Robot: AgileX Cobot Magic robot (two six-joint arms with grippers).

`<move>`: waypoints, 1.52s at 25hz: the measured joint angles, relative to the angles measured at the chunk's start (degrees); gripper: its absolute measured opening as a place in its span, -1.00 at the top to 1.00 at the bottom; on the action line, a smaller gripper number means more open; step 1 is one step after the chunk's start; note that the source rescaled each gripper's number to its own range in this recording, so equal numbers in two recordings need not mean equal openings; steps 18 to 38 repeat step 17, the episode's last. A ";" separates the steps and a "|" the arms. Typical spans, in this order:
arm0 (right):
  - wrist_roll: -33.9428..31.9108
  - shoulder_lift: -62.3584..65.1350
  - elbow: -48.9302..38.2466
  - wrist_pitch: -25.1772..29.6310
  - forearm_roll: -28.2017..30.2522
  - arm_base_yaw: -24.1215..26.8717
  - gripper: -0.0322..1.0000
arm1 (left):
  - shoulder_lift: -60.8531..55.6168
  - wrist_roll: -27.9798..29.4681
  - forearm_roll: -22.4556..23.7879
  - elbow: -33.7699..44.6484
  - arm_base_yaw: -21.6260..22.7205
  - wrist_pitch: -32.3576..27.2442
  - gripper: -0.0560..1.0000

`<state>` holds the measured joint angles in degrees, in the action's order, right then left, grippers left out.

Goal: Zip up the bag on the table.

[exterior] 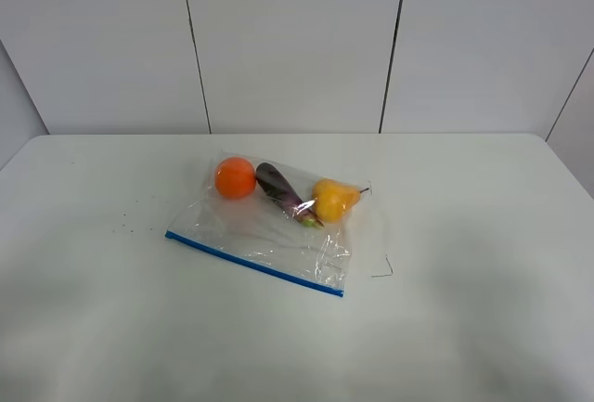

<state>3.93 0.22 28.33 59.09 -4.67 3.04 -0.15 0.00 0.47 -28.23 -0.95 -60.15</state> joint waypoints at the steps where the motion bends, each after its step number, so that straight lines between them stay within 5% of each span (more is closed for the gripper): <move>1: 0.00 0.00 0.00 0.00 0.00 0.00 -1.00 | 0.00 0.00 0.00 0.00 0.00 0.00 -1.00; 38: 0.00 0.00 0.00 0.00 0.00 0.00 -1.00 | 0.00 0.00 0.00 0.00 0.00 0.00 -1.00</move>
